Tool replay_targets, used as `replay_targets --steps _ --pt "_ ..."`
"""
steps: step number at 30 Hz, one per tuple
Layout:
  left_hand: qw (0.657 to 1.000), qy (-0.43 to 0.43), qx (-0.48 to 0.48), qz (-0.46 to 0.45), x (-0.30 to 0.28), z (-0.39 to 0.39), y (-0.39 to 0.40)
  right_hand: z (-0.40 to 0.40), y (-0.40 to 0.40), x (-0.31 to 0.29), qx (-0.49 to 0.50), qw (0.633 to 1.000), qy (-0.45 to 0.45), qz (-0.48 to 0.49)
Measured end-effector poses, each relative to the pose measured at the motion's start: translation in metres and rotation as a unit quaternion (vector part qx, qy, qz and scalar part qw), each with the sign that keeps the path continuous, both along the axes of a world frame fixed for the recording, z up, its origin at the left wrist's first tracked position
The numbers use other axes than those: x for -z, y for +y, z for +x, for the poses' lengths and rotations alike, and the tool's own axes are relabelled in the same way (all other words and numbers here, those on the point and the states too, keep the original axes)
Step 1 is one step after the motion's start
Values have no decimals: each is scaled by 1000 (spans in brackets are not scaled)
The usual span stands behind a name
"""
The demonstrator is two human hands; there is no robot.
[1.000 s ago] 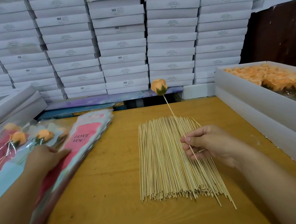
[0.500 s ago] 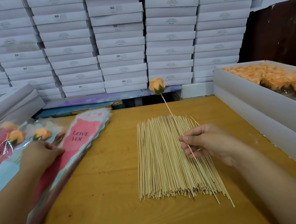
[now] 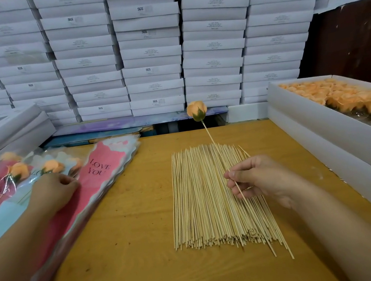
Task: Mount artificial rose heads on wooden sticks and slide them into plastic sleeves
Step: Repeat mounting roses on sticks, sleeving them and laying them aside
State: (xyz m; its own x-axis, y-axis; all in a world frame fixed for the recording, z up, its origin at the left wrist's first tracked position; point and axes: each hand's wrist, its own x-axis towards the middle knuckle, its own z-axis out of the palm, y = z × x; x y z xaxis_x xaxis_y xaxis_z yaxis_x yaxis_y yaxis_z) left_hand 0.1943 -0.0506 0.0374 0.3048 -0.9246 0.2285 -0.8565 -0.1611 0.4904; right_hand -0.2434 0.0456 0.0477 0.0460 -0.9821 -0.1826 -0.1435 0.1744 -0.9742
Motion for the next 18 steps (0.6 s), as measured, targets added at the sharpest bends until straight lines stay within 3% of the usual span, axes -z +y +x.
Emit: replay_targets --steps 9,13,18 --pt "997 74 38 -5 -8 -16 2 -1 0 1 -2 1000 -10 14" --pt "977 205 61 17 -13 -39 15 0 0 -1 -7 1000 -20 23" --pt "909 402 97 62 -13 -86 42 2 2 -2 -6 999 -26 22"
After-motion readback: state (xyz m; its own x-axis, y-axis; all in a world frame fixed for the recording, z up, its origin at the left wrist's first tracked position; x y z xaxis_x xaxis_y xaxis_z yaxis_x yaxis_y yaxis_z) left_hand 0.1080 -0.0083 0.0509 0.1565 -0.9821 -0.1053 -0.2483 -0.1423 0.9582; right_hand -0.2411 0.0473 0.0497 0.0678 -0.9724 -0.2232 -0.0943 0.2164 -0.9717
